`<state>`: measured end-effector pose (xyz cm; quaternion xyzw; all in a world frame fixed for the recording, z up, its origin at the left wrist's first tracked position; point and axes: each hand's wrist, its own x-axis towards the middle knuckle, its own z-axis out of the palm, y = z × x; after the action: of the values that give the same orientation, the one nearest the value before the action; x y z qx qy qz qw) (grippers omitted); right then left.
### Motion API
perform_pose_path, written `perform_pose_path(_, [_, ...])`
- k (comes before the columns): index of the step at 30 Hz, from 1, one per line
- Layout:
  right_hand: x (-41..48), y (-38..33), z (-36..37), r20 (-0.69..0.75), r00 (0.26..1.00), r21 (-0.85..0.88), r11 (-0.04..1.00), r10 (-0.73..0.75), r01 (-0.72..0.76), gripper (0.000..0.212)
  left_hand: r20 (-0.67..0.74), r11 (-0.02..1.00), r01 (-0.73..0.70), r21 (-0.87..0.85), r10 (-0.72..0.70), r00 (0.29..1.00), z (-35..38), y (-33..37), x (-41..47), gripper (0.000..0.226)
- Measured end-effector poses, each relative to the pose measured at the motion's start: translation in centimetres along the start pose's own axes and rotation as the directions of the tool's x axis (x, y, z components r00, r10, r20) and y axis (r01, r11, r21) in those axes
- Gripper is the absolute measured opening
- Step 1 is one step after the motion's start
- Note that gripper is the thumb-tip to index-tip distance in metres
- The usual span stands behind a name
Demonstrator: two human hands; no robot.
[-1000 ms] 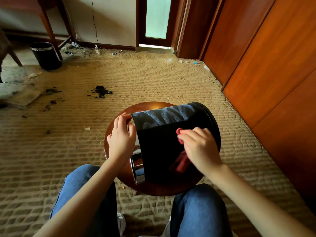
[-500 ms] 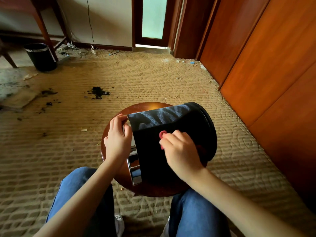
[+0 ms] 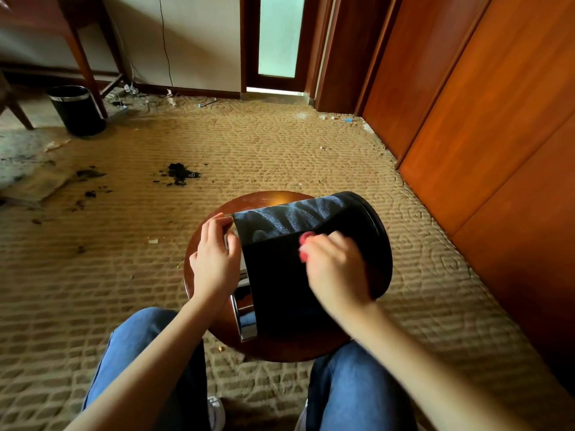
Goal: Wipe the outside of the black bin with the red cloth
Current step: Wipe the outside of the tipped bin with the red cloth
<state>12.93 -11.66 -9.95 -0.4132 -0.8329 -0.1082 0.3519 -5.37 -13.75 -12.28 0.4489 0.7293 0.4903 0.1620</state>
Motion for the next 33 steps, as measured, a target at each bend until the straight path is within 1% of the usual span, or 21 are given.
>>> perform_pose_path(3, [-2.1, -3.3, 0.5, -0.003, 0.991, 0.063, 0.989, -0.133, 0.133, 0.016, 0.0, 1.0, -0.013, 0.007, 0.013, 1.0, 0.0, -0.2, -0.1, 0.027])
perform_pose_path(5, [-1.6, -1.4, 0.3, 0.029, 0.981, 0.013, 0.981, -0.192, 0.192, 0.015, 0.013, 0.999, -0.019, 0.025, 0.018, 1.0, 0.0, -0.2, 0.0, 0.028])
perform_pose_path(6, [-0.9, 0.2, 0.1, 0.051, 0.983, -0.024, 0.984, -0.174, 0.175, 0.015, 0.02, 0.999, -0.019, 0.033, 0.019, 1.0, 0.0, -0.2, 0.0, 0.028])
perform_pose_path(7, [0.0, 2.4, -0.2, 0.059, 0.993, -0.059, 0.992, -0.104, 0.107, 0.016, 0.024, 0.999, -0.017, 0.035, 0.016, 1.0, 0.0, -0.3, 0.1, 0.027])
perform_pose_path(8, [1.1, 4.8, -0.8, 0.056, 0.998, -0.093, 0.996, 0.017, -0.012, 0.016, 0.024, 0.999, -0.014, 0.034, 0.013, 1.0, 0.0, -0.3, 0.1, 0.027])
perform_pose_path(10, [2.9, 8.7, -2.1, 0.061, 0.961, -0.162, 0.953, 0.268, -0.256, 0.018, 0.016, 1.0, -0.014, 0.022, 0.013, 1.0, 0.1, -0.3, 0.0, 0.027])
perform_pose_path(11, [3.4, 9.6, -2.5, 0.065, 0.948, -0.173, 0.939, 0.312, -0.297, 0.019, 0.009, 1.0, -0.015, 0.013, 0.015, 1.0, 0.1, -0.3, 0.0, 0.027])
perform_pose_path(12, [3.6, 9.5, -2.6, 0.069, 0.952, -0.168, 0.944, 0.299, -0.284, 0.021, 0.002, 1.0, -0.014, 0.004, 0.014, 1.0, 0.1, -0.2, 0.0, 0.027])
perform_pose_path(14, [3.3, 7.1, -2.0, 0.073, 0.982, -0.138, 0.977, 0.173, -0.162, 0.025, 0.001, 1.0, -0.001, -0.005, 0.001, 1.0, 0.2, -0.1, 0.0, 0.027])
perform_pose_path(16, [1.7, 3.3, -0.8, 0.072, 0.997, -0.046, 0.998, 0.034, -0.031, 0.022, 0.002, 1.0, -0.013, 0.005, 0.013, 1.0, 0.1, -0.1, 0.1, 0.026])
perform_pose_path(19, [-0.4, -1.6, -0.2, 0.062, 0.99, 0.094, 0.989, -0.124, 0.118, 0.019, 0.006, 0.998, -0.05, 0.029, 0.05, 0.999, 0.1, -0.4, -0.1, 0.029])
perform_pose_path(22, [-0.1, -0.5, -0.2, 0.095, 0.972, 0.075, 0.975, -0.217, 0.21, 0.015, 0.01, 0.997, -0.066, 0.049, 0.065, 0.998, 0.1, -0.6, -0.3, 0.042])
perform_pose_path(23, [0.5, 0.9, -0.4, 0.118, 0.975, 0.041, 0.982, -0.19, 0.186, 0.014, 0.011, 0.996, -0.07, 0.054, 0.069, 0.998, 0.0, -0.6, -0.2, 0.043])
perform_pose_path(24, [1.3, 2.8, -0.7, 0.135, 0.986, 0.004, 0.995, -0.102, 0.102, 0.014, 0.014, 0.996, -0.07, 0.057, 0.069, 0.997, 0.0, -0.6, -0.2, 0.043])
perform_pose_path(25, [2.2, 4.9, -1.4, 0.146, 0.988, -0.042, 0.998, 0.049, -0.043, 0.016, 0.017, 0.996, -0.069, 0.056, 0.068, 0.998, 0.1, -0.5, -0.3, 0.043])
perform_pose_path(27, [3.8, 8.4, -2.5, 0.178, 0.916, -0.156, 0.929, 0.36, -0.335, 0.02, 0.016, 0.996, -0.071, 0.048, 0.07, 0.997, 0.2, -0.5, -0.4, 0.039])
perform_pose_path(28, [4.2, 9.1, -2.7, 0.177, 0.892, -0.184, 0.904, 0.416, -0.385, 0.021, 0.013, 0.996, -0.073, 0.042, 0.072, 0.997, 0.2, -0.6, -0.4, 0.038])
perform_pose_path(29, [4.6, 8.6, -2.6, 0.168, 0.902, -0.184, 0.911, 0.398, -0.368, 0.022, 0.01, 0.997, -0.072, 0.038, 0.072, 0.997, 0.3, -0.6, -0.4, 0.038])
perform_pose_path(30, [4.6, 7.3, -2.3, 0.16, 0.931, -0.165, 0.939, 0.328, -0.303, 0.022, 0.007, 0.997, -0.068, 0.034, 0.068, 0.998, 0.2, -0.7, -0.4, 0.039])
perform_pose_path(32, [3.4, 3.5, -1.1, 0.134, 0.981, -0.05, 0.99, 0.139, -0.134, 0.022, 0.004, 0.998, -0.054, 0.029, 0.054, 0.999, 0.2, -0.7, -0.3, 0.041])
perform_pose_path(33, [2.6, 1.4, -0.5, 0.124, 0.991, 0.03, 0.998, 0.048, -0.052, 0.023, 0.003, 0.998, -0.054, 0.031, 0.054, 0.999, 0.2, -0.7, -0.3, 0.041])
